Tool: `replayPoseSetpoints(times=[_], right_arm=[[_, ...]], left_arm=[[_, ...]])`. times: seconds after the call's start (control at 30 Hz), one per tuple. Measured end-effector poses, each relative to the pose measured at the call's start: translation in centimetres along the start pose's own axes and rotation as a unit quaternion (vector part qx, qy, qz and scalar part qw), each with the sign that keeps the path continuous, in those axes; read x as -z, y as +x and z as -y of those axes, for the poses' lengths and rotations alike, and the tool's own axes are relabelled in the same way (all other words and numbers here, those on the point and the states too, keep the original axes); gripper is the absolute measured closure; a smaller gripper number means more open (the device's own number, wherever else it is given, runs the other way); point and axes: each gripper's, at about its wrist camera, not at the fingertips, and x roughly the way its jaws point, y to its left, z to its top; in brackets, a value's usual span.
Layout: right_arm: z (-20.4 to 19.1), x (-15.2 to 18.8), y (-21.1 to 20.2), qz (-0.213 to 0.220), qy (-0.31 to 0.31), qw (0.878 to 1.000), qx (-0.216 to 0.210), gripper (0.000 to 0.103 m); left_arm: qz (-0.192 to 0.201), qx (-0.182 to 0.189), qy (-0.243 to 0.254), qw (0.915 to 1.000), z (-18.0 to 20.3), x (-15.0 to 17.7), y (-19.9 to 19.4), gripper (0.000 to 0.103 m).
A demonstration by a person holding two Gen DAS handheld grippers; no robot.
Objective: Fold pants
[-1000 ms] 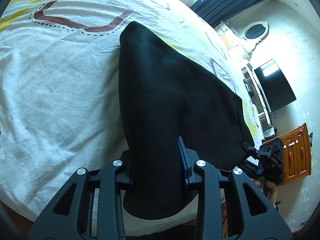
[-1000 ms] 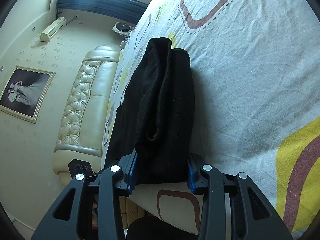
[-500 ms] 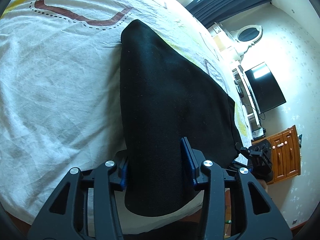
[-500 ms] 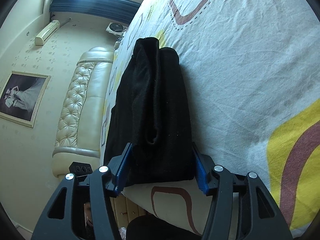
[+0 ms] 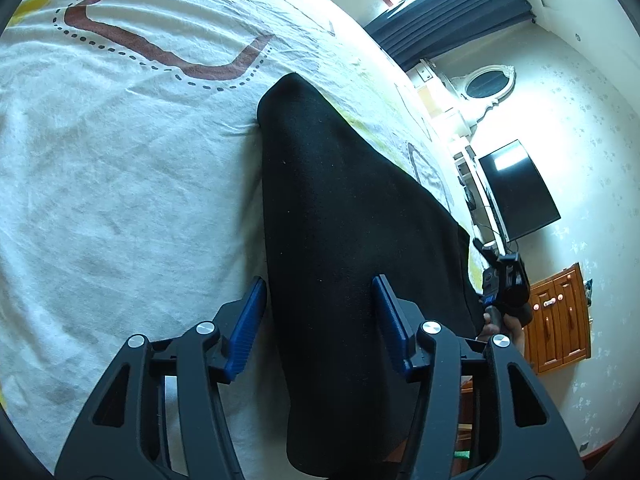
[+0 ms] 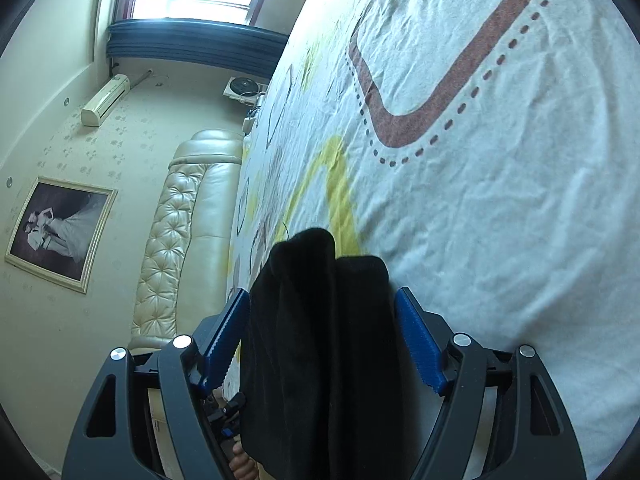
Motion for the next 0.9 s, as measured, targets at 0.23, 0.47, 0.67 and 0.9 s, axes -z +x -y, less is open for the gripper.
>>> replayPoseSetpoints(times=[0.23,0.47,0.67,0.9], right_arm=[[1.7,-0.9,1.4,-0.007,0.013,0.999,0.035,0.070],[0.8,0.5,0.0,-0.012,0.002,1.000,0.021,0.047],[-0.1,4.5,-1.6,-0.061,-0.045,0.997,0.034,0.034],[0.0,8.5,-5.3,-0.061,-0.086,0.991,0.080,0.028]], left_arm=[[-0.004,-0.014,0.016,0.9998,0.2,0.8,0.1,0.037],[-0.003,-0.022,0.022,0.9995,0.2,0.7,0.2,0.035],[-0.010,-0.018,0.043,0.9989,0.9,0.9,0.7,0.016],[-0.017,-0.076,0.083,0.9935,2.9,2.0,1.3,0.008]])
